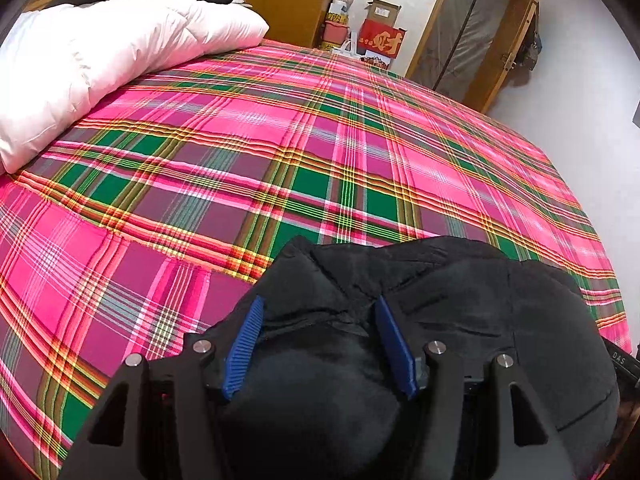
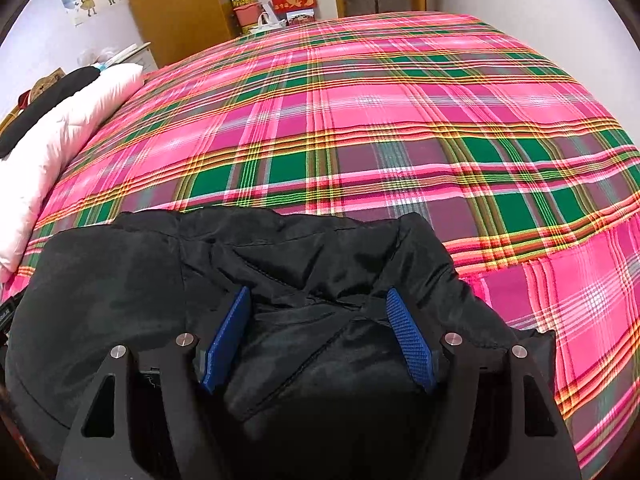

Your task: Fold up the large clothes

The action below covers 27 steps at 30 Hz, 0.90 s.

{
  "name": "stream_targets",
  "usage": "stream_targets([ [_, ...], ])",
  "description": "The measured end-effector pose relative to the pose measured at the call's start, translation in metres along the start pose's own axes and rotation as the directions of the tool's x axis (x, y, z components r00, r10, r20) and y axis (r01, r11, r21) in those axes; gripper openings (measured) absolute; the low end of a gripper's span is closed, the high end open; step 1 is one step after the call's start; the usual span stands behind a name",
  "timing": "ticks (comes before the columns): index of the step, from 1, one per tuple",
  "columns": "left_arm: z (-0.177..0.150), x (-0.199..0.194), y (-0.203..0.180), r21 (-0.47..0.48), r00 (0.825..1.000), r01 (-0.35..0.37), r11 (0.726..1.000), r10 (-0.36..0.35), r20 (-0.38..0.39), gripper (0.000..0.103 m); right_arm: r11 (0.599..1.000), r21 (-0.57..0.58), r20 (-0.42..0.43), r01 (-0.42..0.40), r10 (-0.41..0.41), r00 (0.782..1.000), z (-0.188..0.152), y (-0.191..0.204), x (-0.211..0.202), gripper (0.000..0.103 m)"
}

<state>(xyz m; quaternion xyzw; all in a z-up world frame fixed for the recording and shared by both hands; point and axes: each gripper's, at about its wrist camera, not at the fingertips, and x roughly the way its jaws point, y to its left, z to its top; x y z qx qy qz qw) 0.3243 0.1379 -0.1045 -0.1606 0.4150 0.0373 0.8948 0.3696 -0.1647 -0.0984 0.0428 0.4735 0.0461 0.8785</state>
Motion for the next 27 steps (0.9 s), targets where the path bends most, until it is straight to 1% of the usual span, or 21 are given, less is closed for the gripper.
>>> stream_targets([
  [7, 0.002, 0.001, -0.003, 0.009, 1.0, -0.021, 1.0, 0.021, -0.004, 0.062, 1.0, 0.006, 0.014, -0.004, 0.004, 1.0, -0.002, -0.001, -0.001, 0.07],
  [10, 0.01, -0.007, -0.011, 0.02, 0.998, -0.066, 0.998, 0.067, -0.022, 0.061, 1.0, 0.008, -0.002, -0.004, 0.004, 1.0, 0.003, -0.001, -0.012, 0.07],
  [11, 0.015, -0.014, -0.015, 0.018, 0.997, -0.072, 0.997, 0.073, -0.018, 0.058, 1.0, 0.01, 0.002, 0.0, 0.0, 1.0, 0.004, -0.001, -0.02, 0.07],
  [12, 0.02, -0.026, -0.019, 0.012, 0.998, -0.056, 0.998, 0.056, 0.003, 0.058, 1.0, 0.012, 0.022, 0.003, -0.004, 1.0, 0.005, -0.001, -0.034, 0.07],
  [14, 0.027, -0.049, -0.032, 0.021, 0.998, 0.002, 1.0, -0.004, 0.063, 0.058, 1.0, 0.006, 0.076, -0.011, 0.01, 0.997, 0.004, 0.001, -0.061, 0.07],
  [16, 0.029, -0.07, -0.052, 0.065, 0.991, 0.062, 0.996, -0.07, 0.116, 0.058, 1.0, -0.006, 0.132, -0.026, 0.026, 0.991, 0.001, 0.005, -0.087, 0.07],
  [17, 0.027, -0.077, -0.065, 0.101, 0.985, 0.109, 0.989, -0.121, 0.125, 0.058, 0.999, -0.018, 0.152, -0.031, 0.033, 0.988, -0.003, 0.007, -0.097, 0.07],
  [18, 0.022, -0.077, -0.079, 0.143, 0.979, 0.154, 0.978, -0.17, 0.11, 0.058, 0.999, -0.03, 0.152, -0.028, 0.032, 0.988, -0.008, 0.009, -0.1, 0.07],
  [19, 0.016, -0.073, -0.091, 0.185, 0.977, 0.18, 0.966, -0.198, 0.083, 0.058, 0.999, -0.037, 0.139, -0.017, 0.022, 0.99, -0.012, 0.009, -0.097, 0.07],
  [20, 0.009, -0.065, -0.101, 0.224, 0.978, 0.185, 0.957, -0.202, 0.052, 0.058, 0.999, -0.042, 0.111, 0.002, 0.003, 0.994, -0.018, 0.007, -0.088, 0.07],
  [21, 0.0, -0.051, -0.111, 0.265, 0.984, 0.172, 0.949, -0.181, 0.008, 0.058, 0.999, -0.039, 0.079, 0.022, -0.019, 0.997, -0.023, 0.001, -0.076, 0.07],
  [22, -0.007, -0.037, -0.116, 0.287, 0.987, 0.158, 0.945, -0.153, -0.039, 0.059, 0.999, -0.024, 0.074, 0.025, -0.023, 0.997, -0.027, -0.005, -0.069, 0.07],
  [23, -0.013, -0.026, -0.116, 0.296, 0.988, 0.152, 0.943, -0.139, -0.063, 0.059, 1.0, -0.009, 0.089, 0.028, -0.027, 0.996, -0.031, -0.012, -0.065, 0.07],
  [25, -0.017, -0.018, -0.116, 0.305, 0.989, 0.146, 0.941, -0.138, -0.05, 0.061, 0.999, 0.002, 0.1, 0.053, -0.053, 0.994, -0.035, -0.021, -0.057, 0.069],
  [27, -0.016, -0.012, -0.116, 0.308, 0.991, 0.135, 0.942, -0.128, -0.043, 0.062, 0.999, 0.017, 0.101, 0.034, -0.035, 0.994, -0.036, -0.025, -0.045, 0.069],
])
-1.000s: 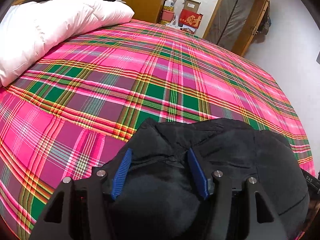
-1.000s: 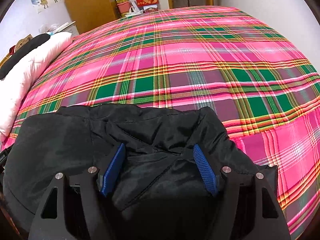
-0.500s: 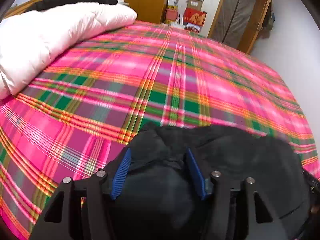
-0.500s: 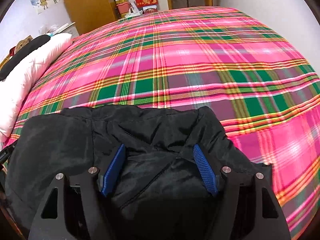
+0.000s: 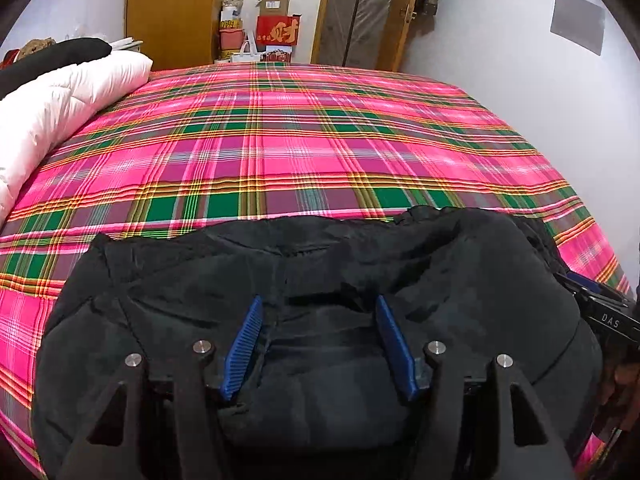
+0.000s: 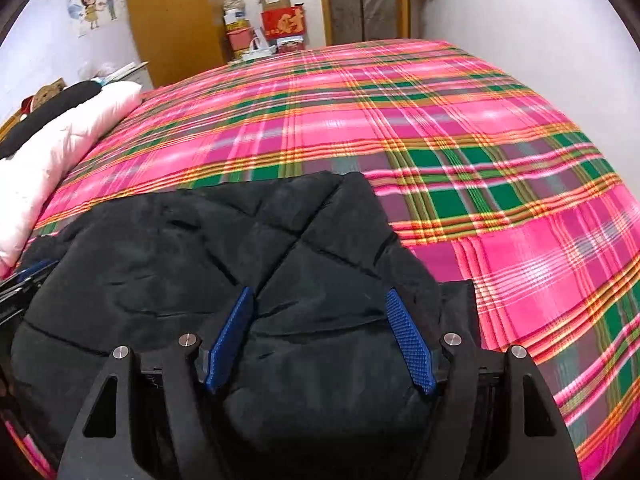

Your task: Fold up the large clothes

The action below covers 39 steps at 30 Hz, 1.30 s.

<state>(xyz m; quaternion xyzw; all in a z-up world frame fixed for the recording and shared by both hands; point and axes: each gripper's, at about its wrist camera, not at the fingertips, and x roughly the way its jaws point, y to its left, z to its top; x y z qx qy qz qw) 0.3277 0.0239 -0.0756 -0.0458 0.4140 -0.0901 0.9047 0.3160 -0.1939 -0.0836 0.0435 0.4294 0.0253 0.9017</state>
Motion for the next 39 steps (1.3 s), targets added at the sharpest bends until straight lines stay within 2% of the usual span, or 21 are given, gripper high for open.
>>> stream_targets([
  [5, -0.005, 0.016, -0.006, 0.014, 0.999, -0.048, 0.999, 0.047, 0.024, 0.062, 1.0, 0.004, 0.021, -0.006, 0.006, 1.0, -0.004, 0.0, 0.018, 0.069],
  [12, -0.011, 0.019, -0.006, 0.006, 0.998, -0.052, 0.999, 0.052, 0.037, 0.062, 0.999, 0.016, 0.046, -0.038, 0.037, 0.998, -0.009, -0.005, 0.023, 0.069],
  [25, -0.014, 0.018, -0.007, 0.008, 0.997, -0.057, 0.998, 0.057, 0.042, 0.062, 0.999, 0.013, 0.057, -0.03, 0.03, 0.998, -0.012, -0.003, 0.023, 0.069],
  [31, -0.012, 0.016, -0.007, 0.01, 0.998, -0.061, 0.998, 0.061, 0.036, 0.062, 1.0, 0.007, 0.034, -0.01, 0.01, 0.999, -0.007, 0.0, 0.019, 0.069],
  [35, -0.005, 0.001, -0.011, 0.031, 0.997, -0.075, 0.997, 0.075, 0.009, 0.06, 0.999, -0.017, -0.039, 0.048, -0.049, 0.998, 0.009, 0.008, 0.001, 0.069],
  [39, -0.003, -0.04, -0.003, 0.001, 0.997, -0.056, 0.998, 0.056, 0.044, 0.06, 1.0, 0.008, 0.019, -0.003, 0.002, 1.0, 0.011, 0.017, -0.049, 0.069],
])
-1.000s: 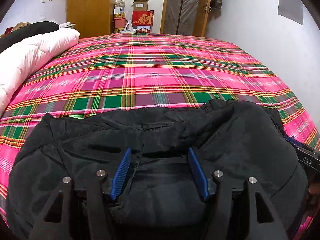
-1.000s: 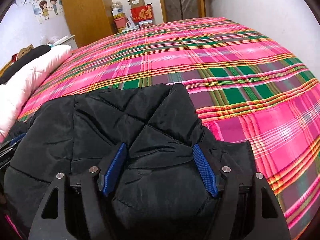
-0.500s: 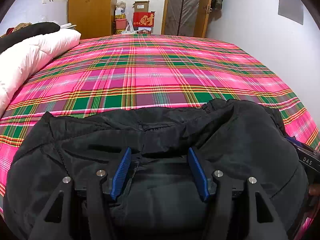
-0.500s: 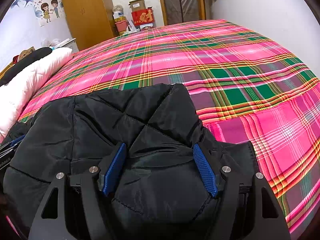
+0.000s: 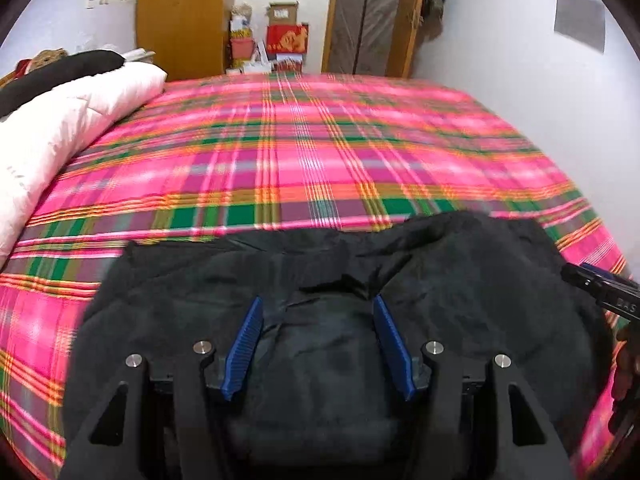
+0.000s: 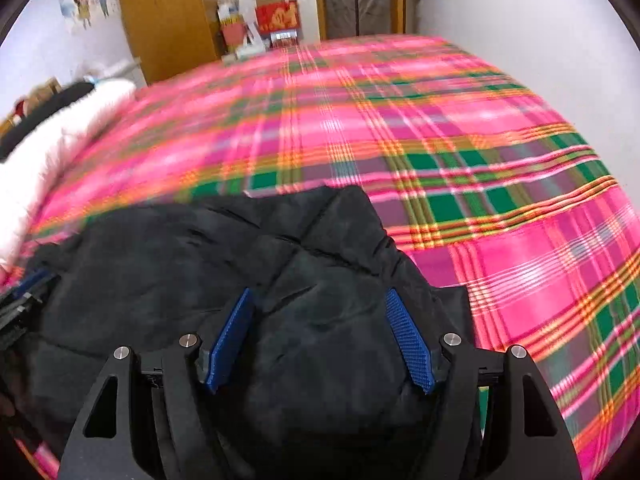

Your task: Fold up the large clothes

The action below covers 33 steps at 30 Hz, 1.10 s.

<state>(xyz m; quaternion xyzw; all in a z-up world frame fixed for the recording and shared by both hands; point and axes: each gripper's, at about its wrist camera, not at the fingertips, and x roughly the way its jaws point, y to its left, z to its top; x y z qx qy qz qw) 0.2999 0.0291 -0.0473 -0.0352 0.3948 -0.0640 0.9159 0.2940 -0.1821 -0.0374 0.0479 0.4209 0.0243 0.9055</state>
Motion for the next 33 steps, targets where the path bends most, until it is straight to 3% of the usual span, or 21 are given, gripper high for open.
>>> stream_targets([
  [4, -0.015, -0.042, 0.021, 0.024, 0.994, -0.101, 0.995, 0.099, 0.052, 0.06, 0.997, -0.033, 0.04, -0.071, 0.072, 0.997, -0.021, 0.021, -0.043, 0.069],
  [9, -0.043, -0.041, 0.06, 0.038, 0.975, -0.218, 0.975, 0.219, -0.041, 0.06, 0.995, -0.097, -0.043, -0.028, 0.024, 0.999, -0.047, 0.027, -0.022, 0.069],
  [13, -0.052, -0.023, 0.077, -0.03, 0.983, -0.164, 0.986, 0.161, -0.091, 0.061, 0.995, -0.099, -0.084, -0.025, 0.017, 0.996, -0.054, 0.017, 0.007, 0.069],
  [24, -0.056, 0.011, 0.071, -0.059, 0.987, -0.139, 0.988, 0.134, -0.094, 0.061, 0.991, -0.137, -0.123, -0.014, -0.003, 0.992, -0.055, 0.019, 0.025, 0.069],
  [27, -0.051, 0.0, 0.07, -0.053, 0.981, -0.169, 0.984, 0.162, -0.11, 0.059, 0.994, -0.108, -0.157, 0.01, -0.027, 0.987, -0.04, 0.021, 0.009, 0.069],
  [29, -0.044, -0.017, 0.065, -0.036, 0.981, -0.166, 0.986, 0.161, -0.103, 0.052, 0.997, -0.083, -0.116, -0.001, -0.009, 0.993, -0.032, 0.023, -0.012, 0.066],
  [31, -0.036, -0.036, 0.062, -0.029, 0.99, -0.13, 0.991, 0.128, -0.06, 0.052, 0.996, -0.078, -0.059, -0.045, 0.04, 0.997, -0.027, 0.033, -0.034, 0.066],
  [33, -0.03, -0.047, 0.06, -0.01, 0.99, -0.141, 0.99, 0.141, -0.014, 0.052, 0.992, -0.106, -0.038, -0.072, 0.068, 0.997, -0.023, 0.051, -0.042, 0.066],
])
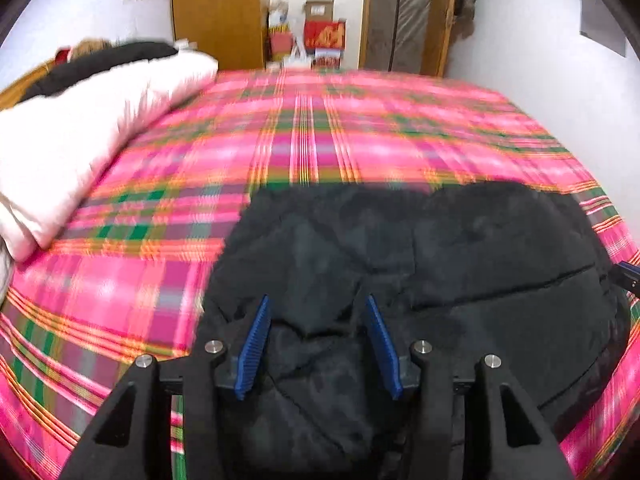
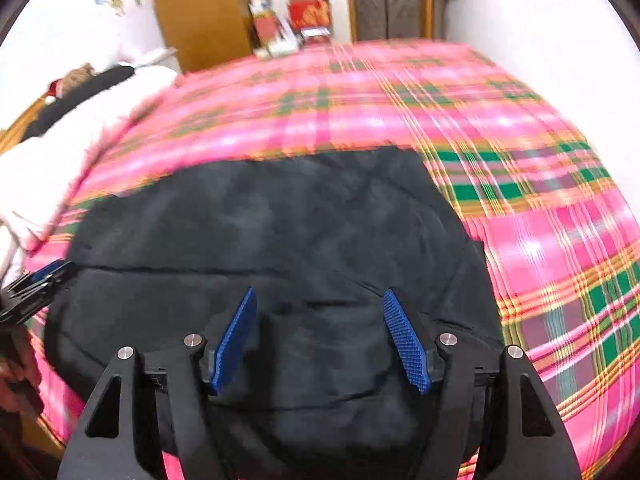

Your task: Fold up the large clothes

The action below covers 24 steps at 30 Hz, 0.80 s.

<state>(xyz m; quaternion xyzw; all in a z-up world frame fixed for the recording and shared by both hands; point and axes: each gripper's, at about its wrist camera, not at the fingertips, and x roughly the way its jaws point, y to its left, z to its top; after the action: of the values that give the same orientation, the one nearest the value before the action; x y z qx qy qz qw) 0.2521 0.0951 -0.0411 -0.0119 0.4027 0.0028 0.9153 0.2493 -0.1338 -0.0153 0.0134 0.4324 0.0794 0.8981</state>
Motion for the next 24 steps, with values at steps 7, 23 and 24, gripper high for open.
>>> stream_targets([
  [7, 0.003, 0.045, 0.023, -0.032, 0.996, -0.043, 0.999, 0.041, -0.086, 0.055, 0.997, -0.08, -0.086, 0.006, -0.013, 0.996, 0.011, 0.039, 0.061, 0.066],
  [23, 0.02, 0.046, 0.017, -0.076, 0.994, -0.089, 0.993, 0.085, -0.064, 0.056, 0.994, 0.047, -0.029, 0.097, -0.096, 0.995, 0.027, -0.048, 0.056, 0.067],
  [24, 0.019, 0.049, 0.017, -0.071, 0.994, -0.092, 0.993, 0.087, -0.07, 0.057, 0.992, 0.057, -0.042, 0.109, -0.106, 0.993, 0.023, -0.055, 0.059, 0.067],
])
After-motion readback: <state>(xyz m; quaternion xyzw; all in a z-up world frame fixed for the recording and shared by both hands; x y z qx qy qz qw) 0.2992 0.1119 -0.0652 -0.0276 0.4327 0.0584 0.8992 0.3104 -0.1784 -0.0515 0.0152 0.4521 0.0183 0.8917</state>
